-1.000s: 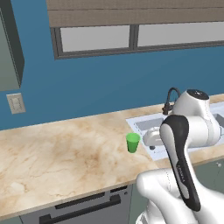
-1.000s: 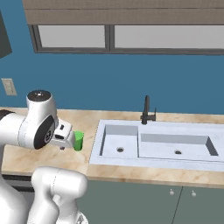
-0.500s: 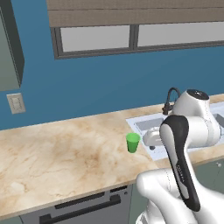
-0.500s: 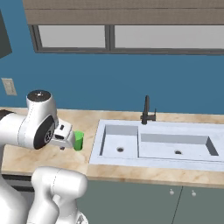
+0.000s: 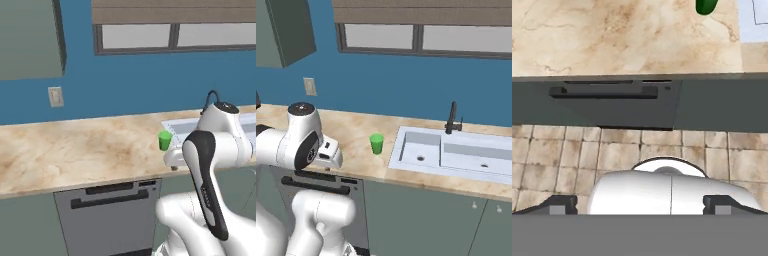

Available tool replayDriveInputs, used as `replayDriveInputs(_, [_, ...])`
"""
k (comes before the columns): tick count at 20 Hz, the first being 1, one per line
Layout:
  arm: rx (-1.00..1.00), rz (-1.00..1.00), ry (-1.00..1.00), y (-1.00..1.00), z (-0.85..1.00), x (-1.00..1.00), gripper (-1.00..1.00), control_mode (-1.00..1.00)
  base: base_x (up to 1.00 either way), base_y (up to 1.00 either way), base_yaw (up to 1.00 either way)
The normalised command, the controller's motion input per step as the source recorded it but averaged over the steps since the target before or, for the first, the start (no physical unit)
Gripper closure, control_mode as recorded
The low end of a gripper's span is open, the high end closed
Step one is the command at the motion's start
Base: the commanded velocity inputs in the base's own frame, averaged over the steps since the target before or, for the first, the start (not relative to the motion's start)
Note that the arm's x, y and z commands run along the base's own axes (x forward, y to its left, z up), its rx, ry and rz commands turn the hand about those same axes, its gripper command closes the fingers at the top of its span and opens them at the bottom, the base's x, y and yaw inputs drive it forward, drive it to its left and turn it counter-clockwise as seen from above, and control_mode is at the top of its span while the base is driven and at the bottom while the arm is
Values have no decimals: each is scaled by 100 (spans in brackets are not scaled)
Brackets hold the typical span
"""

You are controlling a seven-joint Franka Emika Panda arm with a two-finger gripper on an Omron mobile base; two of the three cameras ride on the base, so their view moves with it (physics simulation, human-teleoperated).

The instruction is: Pick the cup and bowl from the counter and place them on the counter next to the sink.

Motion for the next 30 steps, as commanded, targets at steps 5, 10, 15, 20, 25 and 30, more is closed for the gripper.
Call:
replayDriveInputs(5, [0, 0, 0, 0, 0, 0, -100, 100, -11, 47, 59])
replayDriveInputs(10, [0, 0, 0, 0, 0, 0, -100, 100, 0, 71, 83])
replayDriveInputs(15, [0, 0, 0, 0, 0, 0, -100, 100, 11, 52, 84])
replayDriveInputs(20, [0, 0, 0, 0, 0, 0, -100, 100, 14, 48, 82])
replayDriveInputs(25, [0, 0, 0, 0, 0, 0, -100, 100, 22, 35, 77])
replayDriveInputs(30, [0, 0, 0, 0, 0, 0, -100, 100, 95, 16, 14])
